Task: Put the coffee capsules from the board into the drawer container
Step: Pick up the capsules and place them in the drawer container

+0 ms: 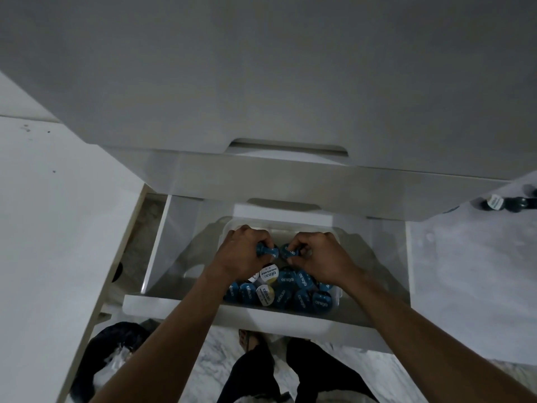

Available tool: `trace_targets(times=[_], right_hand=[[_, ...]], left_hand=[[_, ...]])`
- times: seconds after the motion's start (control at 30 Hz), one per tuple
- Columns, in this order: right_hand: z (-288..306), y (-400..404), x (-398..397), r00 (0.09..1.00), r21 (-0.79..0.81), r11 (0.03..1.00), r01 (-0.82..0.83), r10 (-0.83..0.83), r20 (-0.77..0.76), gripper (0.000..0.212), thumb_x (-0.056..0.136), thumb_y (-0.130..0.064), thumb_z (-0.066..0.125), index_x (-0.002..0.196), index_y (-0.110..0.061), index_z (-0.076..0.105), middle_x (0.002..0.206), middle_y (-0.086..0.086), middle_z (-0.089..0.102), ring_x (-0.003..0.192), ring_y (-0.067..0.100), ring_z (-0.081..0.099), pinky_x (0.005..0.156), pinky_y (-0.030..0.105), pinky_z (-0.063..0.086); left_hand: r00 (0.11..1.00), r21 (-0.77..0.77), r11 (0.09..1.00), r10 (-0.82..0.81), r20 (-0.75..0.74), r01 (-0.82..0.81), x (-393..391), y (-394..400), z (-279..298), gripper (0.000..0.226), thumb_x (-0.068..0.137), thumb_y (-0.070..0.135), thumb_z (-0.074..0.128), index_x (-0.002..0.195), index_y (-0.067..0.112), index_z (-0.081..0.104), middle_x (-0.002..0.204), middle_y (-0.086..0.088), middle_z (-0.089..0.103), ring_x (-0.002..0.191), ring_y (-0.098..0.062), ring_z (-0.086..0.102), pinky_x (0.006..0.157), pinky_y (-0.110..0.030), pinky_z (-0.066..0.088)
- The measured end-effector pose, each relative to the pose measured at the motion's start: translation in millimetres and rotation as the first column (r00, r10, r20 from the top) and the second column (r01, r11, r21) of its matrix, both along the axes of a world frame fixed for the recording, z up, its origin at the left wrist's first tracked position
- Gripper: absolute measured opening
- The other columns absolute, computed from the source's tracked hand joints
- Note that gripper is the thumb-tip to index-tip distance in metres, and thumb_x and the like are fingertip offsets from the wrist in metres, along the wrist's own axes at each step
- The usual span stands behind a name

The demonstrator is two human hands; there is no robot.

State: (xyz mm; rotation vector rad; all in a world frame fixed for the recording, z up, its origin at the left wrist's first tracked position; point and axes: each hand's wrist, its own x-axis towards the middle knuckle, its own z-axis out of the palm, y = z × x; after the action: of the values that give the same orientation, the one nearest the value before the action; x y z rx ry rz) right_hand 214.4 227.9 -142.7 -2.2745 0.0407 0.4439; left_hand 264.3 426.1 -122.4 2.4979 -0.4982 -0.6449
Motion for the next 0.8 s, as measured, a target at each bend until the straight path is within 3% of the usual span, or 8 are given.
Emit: trace_targets(times=[0.1, 0.27, 0.4, 0.6, 0.8], right_hand=[[0, -5, -1, 1.000, 0.003, 1.000, 0.004, -0.004, 0.016, 0.020, 0.078, -0.024, 0.079, 0.097, -0.022, 0.070, 0.091, -0.007, 0.070, 0.083, 0.003, 0.061, 0.069, 0.008, 0.043], [4, -11, -2, 0.999, 0.028, 0.999, 0.023, -0.024, 0.038, 0.017, 0.079, -0.021, 0.078, 0.092, -0.024, 0.067, 0.086, -0.006, 0.070, 0.080, 0.000, 0.062, 0.068, 0.013, 0.048], [12, -11, -7, 0.996, 0.045, 0.997, 0.056, -0.059, 0.063, 0.018, 0.081, -0.017, 0.075, 0.097, -0.020, 0.068, 0.092, -0.008, 0.069, 0.081, -0.001, 0.062, 0.064, 0.004, 0.042], [33, -7, -29, 0.979, 0.083, 0.982, 0.170, -0.178, 0.103, 0.023, 0.084, -0.015, 0.072, 0.106, -0.018, 0.067, 0.098, -0.011, 0.065, 0.086, 0.006, 0.064, 0.065, 0.002, 0.043], [60, -4, -74, 0.931, 0.127, 0.947, 0.296, -0.315, 0.184, 0.027, 0.080, -0.017, 0.078, 0.106, -0.017, 0.069, 0.100, -0.005, 0.067, 0.079, 0.004, 0.066, 0.069, 0.005, 0.048]], left_hand=[[1.000, -0.002, 1.000, 0.027, -0.003, -0.027, -1, 0, 3, 0.019, 0.075, 0.034, 0.075, 0.093, 0.032, 0.068, 0.098, 0.009, 0.070, 0.101, -0.015, 0.058, 0.092, -0.037, 0.048], [0.997, 0.023, 0.997, 0.074, 0.008, -0.074, -4, 3, 9, 0.021, 0.076, 0.035, 0.075, 0.094, 0.038, 0.065, 0.103, 0.001, 0.064, 0.100, -0.016, 0.057, 0.088, -0.033, 0.049], [0.995, 0.017, 0.995, 0.102, -0.002, -0.102, -6, 9, 19, 0.020, 0.073, 0.044, 0.071, 0.089, 0.046, 0.059, 0.102, 0.004, 0.066, 0.095, -0.015, 0.060, 0.085, -0.036, 0.054], [0.993, -0.066, 0.995, 0.075, 0.091, -0.069, -19, 16, 38, 0.022, 0.084, 0.024, 0.073, 0.105, 0.021, 0.068, 0.106, 0.005, 0.068, 0.098, -0.010, 0.059, 0.085, -0.024, 0.046], [0.994, -0.221, 0.975, 0.040, 0.104, -0.016, -44, 11, 57, 0.023, 0.079, 0.021, 0.077, 0.100, 0.019, 0.069, 0.096, 0.005, 0.071, 0.089, -0.011, 0.065, 0.084, -0.029, 0.054]])
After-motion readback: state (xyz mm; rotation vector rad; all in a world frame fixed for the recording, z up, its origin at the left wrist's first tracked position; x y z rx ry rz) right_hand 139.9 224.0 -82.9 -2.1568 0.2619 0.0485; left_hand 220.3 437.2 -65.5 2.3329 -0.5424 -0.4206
